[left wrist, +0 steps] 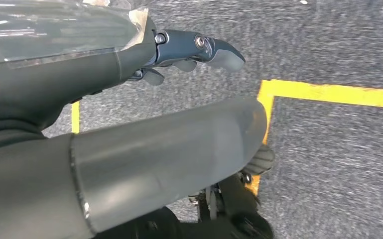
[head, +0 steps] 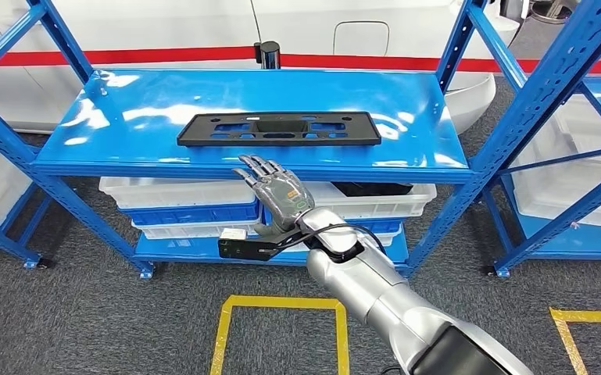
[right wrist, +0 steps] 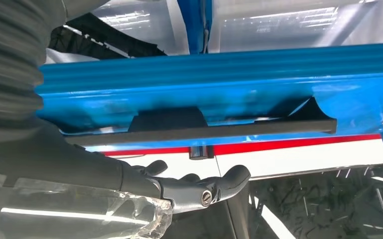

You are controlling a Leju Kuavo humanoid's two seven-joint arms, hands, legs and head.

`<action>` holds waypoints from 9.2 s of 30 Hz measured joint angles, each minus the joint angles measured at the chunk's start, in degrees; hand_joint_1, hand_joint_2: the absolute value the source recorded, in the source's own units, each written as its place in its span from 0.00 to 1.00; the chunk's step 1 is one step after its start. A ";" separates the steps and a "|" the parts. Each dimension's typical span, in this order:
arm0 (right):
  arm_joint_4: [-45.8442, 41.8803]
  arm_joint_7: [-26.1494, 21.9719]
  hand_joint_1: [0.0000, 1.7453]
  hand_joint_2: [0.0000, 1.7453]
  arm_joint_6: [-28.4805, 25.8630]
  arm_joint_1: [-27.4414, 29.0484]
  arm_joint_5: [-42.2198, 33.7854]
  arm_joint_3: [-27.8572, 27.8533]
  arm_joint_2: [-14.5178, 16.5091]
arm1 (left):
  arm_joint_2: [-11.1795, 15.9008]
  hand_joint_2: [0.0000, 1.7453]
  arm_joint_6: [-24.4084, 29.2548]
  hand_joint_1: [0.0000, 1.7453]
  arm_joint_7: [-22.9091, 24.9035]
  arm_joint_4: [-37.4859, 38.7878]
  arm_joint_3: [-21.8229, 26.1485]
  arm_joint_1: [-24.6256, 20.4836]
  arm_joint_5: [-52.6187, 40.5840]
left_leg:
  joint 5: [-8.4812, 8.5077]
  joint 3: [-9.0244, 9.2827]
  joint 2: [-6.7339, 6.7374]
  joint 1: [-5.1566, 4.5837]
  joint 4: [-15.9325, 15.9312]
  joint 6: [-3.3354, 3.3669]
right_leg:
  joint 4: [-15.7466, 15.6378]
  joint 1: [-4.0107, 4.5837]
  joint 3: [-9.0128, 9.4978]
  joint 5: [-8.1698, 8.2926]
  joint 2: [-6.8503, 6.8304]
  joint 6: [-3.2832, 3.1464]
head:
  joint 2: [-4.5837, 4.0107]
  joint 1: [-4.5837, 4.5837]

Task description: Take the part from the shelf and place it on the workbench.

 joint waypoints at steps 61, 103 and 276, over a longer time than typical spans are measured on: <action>11.21 5.46 0.73 1.00 -0.52 -5.41 2.22 -8.36 -1.54 | -0.30 0.00 0.56 0.00 -5.37 0.00 -0.01 -1.15 -2.08 | -0.85 -0.57 -0.03 -0.05 1.38 0.27 | 0.30 -0.33 -1.43 1.12 -0.19 0.17 | -0.01 0.09; 6.70 -1.04 0.95 1.00 -5.60 -0.63 1.20 -13.70 -5.75 | -1.67 1.00 10.28 0.00 -15.81 0.00 0.99 -1.96 -5.65 | 1.37 2.72 -0.27 -1.30 -5.19 2.16 | 0.63 0.42 -1.51 0.13 -0.21 1.70 | 0.01 0.61; 1.99 -1.71 0.95 1.00 -4.58 4.06 2.16 -17.78 -5.10 | -1.47 1.00 6.06 0.00 -6.02 -0.01 1.38 -2.11 -8.98 | -2.74 1.07 -0.13 -0.31 3.28 0.44 | 0.71 -0.26 -1.55 0.40 -0.92 0.44 | 0.00 0.43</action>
